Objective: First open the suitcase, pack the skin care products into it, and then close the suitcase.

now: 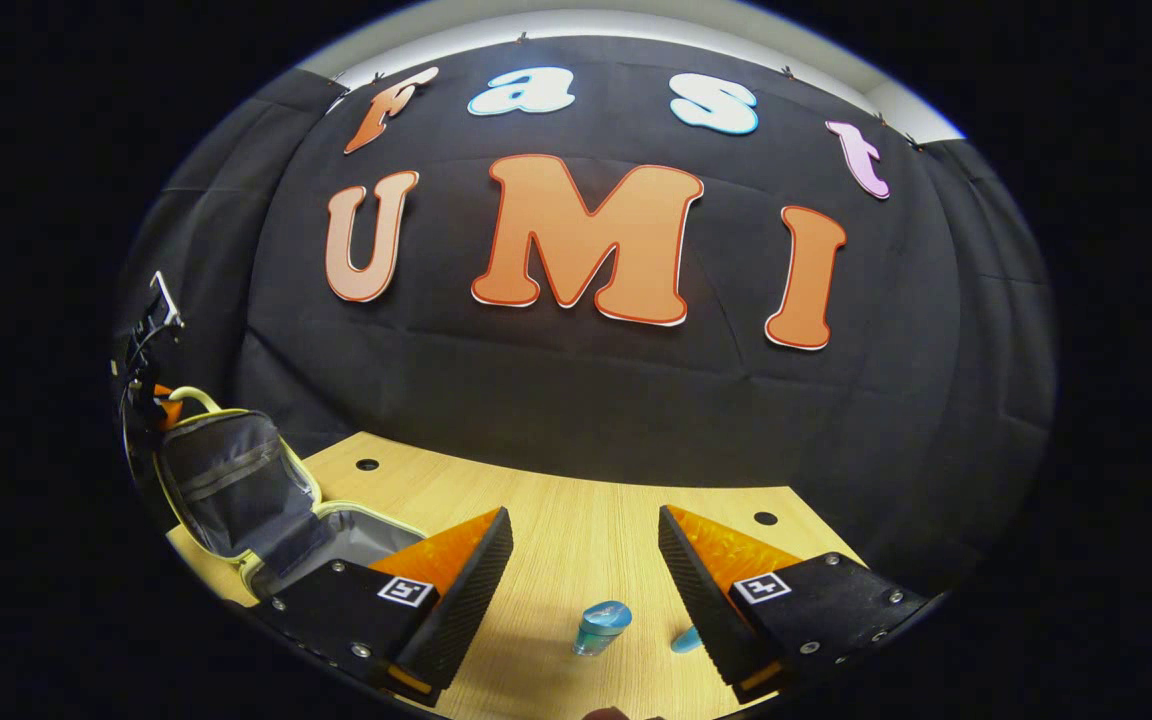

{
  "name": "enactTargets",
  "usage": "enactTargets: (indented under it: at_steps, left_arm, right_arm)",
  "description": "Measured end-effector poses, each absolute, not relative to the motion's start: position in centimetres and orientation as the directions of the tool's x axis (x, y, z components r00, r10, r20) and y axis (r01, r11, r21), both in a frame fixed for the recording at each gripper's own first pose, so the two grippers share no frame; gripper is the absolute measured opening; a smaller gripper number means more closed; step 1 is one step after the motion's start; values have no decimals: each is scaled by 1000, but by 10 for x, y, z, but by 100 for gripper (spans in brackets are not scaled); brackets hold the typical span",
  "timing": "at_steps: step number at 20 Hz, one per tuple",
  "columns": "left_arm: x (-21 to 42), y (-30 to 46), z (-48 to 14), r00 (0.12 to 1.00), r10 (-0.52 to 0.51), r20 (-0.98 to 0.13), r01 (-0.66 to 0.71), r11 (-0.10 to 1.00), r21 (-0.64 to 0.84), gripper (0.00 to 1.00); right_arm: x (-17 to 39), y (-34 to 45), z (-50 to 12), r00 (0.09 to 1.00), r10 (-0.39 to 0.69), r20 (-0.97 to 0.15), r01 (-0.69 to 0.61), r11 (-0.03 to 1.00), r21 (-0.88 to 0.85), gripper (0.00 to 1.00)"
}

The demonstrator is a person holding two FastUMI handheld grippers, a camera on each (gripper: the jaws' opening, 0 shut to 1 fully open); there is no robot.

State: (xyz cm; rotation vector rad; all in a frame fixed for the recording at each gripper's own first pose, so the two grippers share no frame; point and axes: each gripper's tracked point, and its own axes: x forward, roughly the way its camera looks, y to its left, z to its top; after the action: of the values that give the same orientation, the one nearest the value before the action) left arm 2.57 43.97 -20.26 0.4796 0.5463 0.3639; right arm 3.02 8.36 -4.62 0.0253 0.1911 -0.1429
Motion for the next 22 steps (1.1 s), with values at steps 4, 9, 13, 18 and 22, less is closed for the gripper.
enactTargets:
  at_steps: [4, 9, 13, 18, 22]
  left_arm:
    - [27, 471, -235, 750, 466, -471, -204, 839, 505, 12]
    - [24, 502, -260, 692, 530, -491, -238, 809, 538, 20]
    - [36, 469, -237, 765, 471, -438, -235, 838, 492, 25]
    - [49, 373, -209, 861, 327, -389, -151, 895, 419, 62]
    - [51, 273, -195, 913, 177, -367, -31, 928, 371, 83]
  right_arm:
    - [24, 82, -50, 965, -156, -210, 162, 987, 12, 93]
    - [14, 73, -55, 957, -177, -229, 178, 984, -13, 93]
    - [10, 65, -59, 955, -181, -235, 179, 983, -27, 93]
    - [5, 54, -69, 954, -181, -238, 183, 983, -14, 93]
    - [-1, 43, -84, 949, -178, -260, 178, 984, -24, 94]
